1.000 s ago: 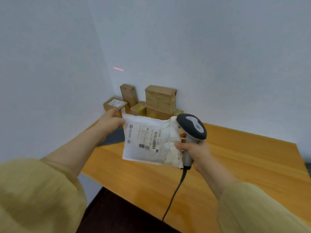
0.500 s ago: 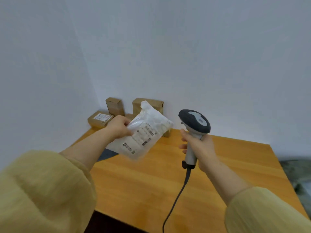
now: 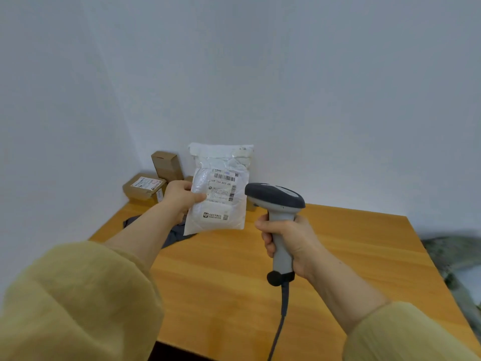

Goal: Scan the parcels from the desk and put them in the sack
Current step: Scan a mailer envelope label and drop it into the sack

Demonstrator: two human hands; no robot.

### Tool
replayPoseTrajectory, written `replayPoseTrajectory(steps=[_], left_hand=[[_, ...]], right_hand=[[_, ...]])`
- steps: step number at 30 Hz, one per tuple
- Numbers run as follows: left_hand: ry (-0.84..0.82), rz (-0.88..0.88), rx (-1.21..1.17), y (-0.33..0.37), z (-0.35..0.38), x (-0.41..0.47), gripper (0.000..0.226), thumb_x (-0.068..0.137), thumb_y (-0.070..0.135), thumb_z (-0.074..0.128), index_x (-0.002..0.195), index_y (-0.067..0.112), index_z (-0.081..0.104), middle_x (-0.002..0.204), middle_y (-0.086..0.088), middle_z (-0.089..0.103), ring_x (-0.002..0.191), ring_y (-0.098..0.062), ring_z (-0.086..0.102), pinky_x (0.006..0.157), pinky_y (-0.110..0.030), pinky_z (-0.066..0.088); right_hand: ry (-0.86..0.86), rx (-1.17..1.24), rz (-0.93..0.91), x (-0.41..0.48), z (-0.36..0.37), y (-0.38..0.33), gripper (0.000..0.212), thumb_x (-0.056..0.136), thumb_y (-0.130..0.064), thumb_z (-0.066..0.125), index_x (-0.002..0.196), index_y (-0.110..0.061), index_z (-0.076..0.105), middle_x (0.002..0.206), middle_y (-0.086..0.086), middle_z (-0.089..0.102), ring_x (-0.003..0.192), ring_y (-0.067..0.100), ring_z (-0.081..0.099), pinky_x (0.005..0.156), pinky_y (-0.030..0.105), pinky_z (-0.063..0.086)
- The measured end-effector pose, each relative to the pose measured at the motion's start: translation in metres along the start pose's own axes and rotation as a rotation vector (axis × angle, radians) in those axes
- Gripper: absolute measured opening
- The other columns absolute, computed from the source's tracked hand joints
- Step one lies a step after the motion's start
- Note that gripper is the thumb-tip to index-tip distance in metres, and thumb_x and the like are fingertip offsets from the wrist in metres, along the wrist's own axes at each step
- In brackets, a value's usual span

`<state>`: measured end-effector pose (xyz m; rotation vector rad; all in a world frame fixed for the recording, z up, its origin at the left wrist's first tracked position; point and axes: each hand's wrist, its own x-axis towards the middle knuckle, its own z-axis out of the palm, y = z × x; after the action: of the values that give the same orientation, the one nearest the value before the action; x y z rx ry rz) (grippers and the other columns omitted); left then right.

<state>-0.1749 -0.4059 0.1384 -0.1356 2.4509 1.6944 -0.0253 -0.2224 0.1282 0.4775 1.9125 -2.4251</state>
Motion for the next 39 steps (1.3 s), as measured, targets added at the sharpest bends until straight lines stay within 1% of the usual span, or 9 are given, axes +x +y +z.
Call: replayPoseTrajectory(steps=[7,18,22,24,28,30,33,36,39], left_hand=[[0.010,0.010,-0.007,-0.001,0.003,0.012,0.037,0.081,-0.004,0.069,0.117,0.000,0.061,0.112,-0.016,0.066,0.088,-0.027,0.064,0.072,-0.039,0.054],[-0.024,0.030,0.039,-0.003,0.010,0.021,0.031,0.082,-0.003,0.068,0.113,0.002,0.064,0.100,-0.010,0.066,0.082,-0.023,0.063,0.067,-0.034,0.053],[-0.029,0.048,0.082,-0.004,0.010,0.026,0.015,0.082,-0.001,0.069,0.093,0.009,0.066,0.091,-0.006,0.065,0.079,-0.022,0.063,0.067,-0.034,0.053],[-0.036,0.061,0.099,-0.005,0.012,0.027,0.020,0.083,0.000,0.069,0.077,0.017,0.061,0.088,-0.006,0.065,0.081,-0.024,0.064,0.073,-0.038,0.055],[-0.091,0.062,0.102,-0.006,0.019,0.031,0.022,0.084,0.001,0.069,0.075,0.019,0.059,0.080,-0.001,0.062,0.075,-0.019,0.061,0.078,-0.040,0.055],[-0.136,0.054,0.073,-0.007,0.028,0.033,0.017,0.085,0.001,0.068,0.083,0.016,0.061,0.083,-0.001,0.063,0.077,-0.020,0.063,0.075,-0.037,0.054],[-0.238,0.025,0.059,-0.010,0.055,0.032,0.012,0.084,0.003,0.068,0.088,0.014,0.064,0.090,-0.006,0.066,0.082,-0.022,0.065,0.076,-0.037,0.053],[-0.404,-0.014,0.060,-0.012,0.101,0.018,0.012,0.083,0.000,0.068,0.095,0.006,0.066,0.094,-0.011,0.068,0.088,-0.028,0.066,0.081,-0.041,0.053],[-0.583,-0.002,0.111,-0.011,0.159,-0.014,0.020,0.084,-0.001,0.067,0.103,0.000,0.066,0.097,-0.014,0.071,0.089,-0.030,0.068,0.081,-0.042,0.055]], right_hand=[[0.004,0.011,0.028,0.006,0.005,-0.007,0.022,0.078,-0.001,0.070,0.064,-0.007,0.054,0.051,0.007,0.049,0.041,0.017,0.039,0.045,0.024,0.036],[-0.004,0.019,0.025,0.009,0.004,-0.008,0.021,0.078,-0.001,0.070,0.064,-0.007,0.055,0.052,0.008,0.049,0.042,0.017,0.041,0.046,0.025,0.038],[0.012,0.024,0.035,0.012,0.003,-0.007,0.021,0.077,0.000,0.070,0.064,-0.006,0.055,0.052,0.009,0.049,0.041,0.018,0.040,0.047,0.025,0.038],[0.017,0.019,0.045,0.012,0.002,-0.007,0.021,0.077,-0.001,0.070,0.064,-0.006,0.055,0.052,0.009,0.050,0.041,0.018,0.041,0.047,0.025,0.038],[0.057,0.036,0.059,0.011,-0.003,-0.007,0.012,0.078,-0.002,0.070,0.072,-0.005,0.060,0.055,0.010,0.057,0.042,0.018,0.043,0.046,0.025,0.039],[0.121,0.069,0.061,0.010,-0.013,-0.005,0.008,0.080,-0.004,0.071,0.083,-0.005,0.063,0.062,0.012,0.065,0.044,0.018,0.048,0.046,0.025,0.040],[0.341,0.077,0.056,0.007,-0.046,0.008,0.021,0.080,-0.007,0.072,0.100,-0.008,0.065,0.082,0.014,0.072,0.059,0.018,0.061,0.050,0.026,0.044],[0.576,0.084,0.075,-0.012,-0.100,0.028,0.024,0.079,-0.011,0.075,0.102,-0.014,0.067,0.092,0.009,0.068,0.074,0.018,0.060,0.052,0.030,0.047],[0.717,0.117,0.104,-0.045,-0.154,0.047,0.025,0.079,-0.014,0.077,0.102,-0.013,0.068,0.090,0.007,0.065,0.074,0.018,0.056,0.054,0.031,0.048]])
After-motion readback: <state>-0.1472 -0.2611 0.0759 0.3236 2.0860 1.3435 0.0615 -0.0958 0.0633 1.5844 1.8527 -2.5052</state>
